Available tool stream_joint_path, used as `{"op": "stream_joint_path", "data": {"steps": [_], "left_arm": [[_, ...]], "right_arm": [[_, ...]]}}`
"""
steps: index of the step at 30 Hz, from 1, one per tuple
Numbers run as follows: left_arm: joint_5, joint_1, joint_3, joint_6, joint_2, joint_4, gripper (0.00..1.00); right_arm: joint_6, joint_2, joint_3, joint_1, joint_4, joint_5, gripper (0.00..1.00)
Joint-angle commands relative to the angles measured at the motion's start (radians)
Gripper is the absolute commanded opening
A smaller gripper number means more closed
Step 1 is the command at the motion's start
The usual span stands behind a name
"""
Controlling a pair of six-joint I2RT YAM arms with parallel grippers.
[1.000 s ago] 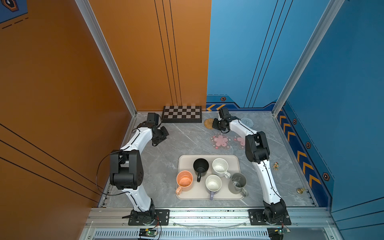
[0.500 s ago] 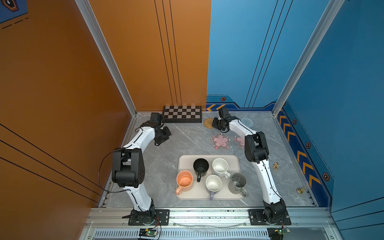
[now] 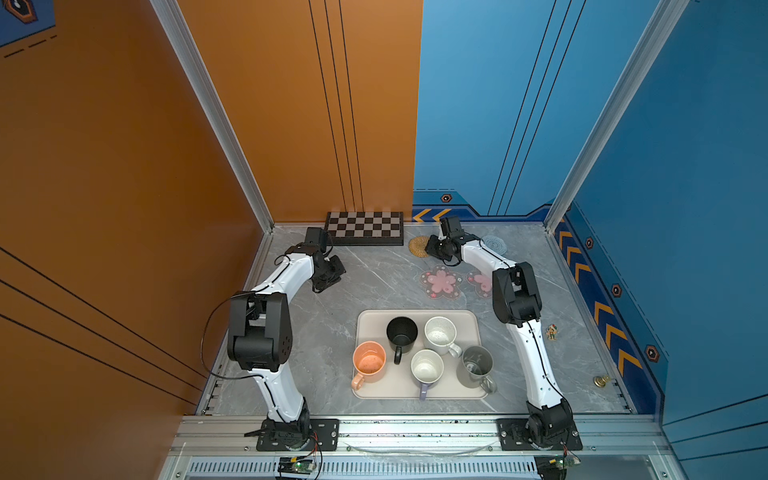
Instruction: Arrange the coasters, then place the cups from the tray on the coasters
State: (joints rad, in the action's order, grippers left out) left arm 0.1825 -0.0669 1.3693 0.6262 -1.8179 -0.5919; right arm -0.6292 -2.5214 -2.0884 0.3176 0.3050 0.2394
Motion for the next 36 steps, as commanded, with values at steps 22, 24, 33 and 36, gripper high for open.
{"op": "stream_joint_path", "data": {"steps": [22,24,33,36], "left_arm": [[-0.012,-0.007,-0.041,-0.021,0.096,0.012,0.0],[-0.011,-0.007,-0.039,-0.022,0.103,0.012,0.0],[0.007,-0.034,-0.038,-0.022,0.132,0.012,0.02],[0.012,-0.051,-0.039,-0.017,0.135,0.011,0.03]], "right_arm": [[0.171,0.334,0.224,-0.017,0.062,-0.001,0.32],[0.21,0.373,0.261,-0.018,0.101,-0.017,0.34],[0.279,0.555,0.498,-0.03,0.208,-0.053,0.39],[0.28,0.601,0.58,-0.032,0.219,-0.049,0.41]]}}
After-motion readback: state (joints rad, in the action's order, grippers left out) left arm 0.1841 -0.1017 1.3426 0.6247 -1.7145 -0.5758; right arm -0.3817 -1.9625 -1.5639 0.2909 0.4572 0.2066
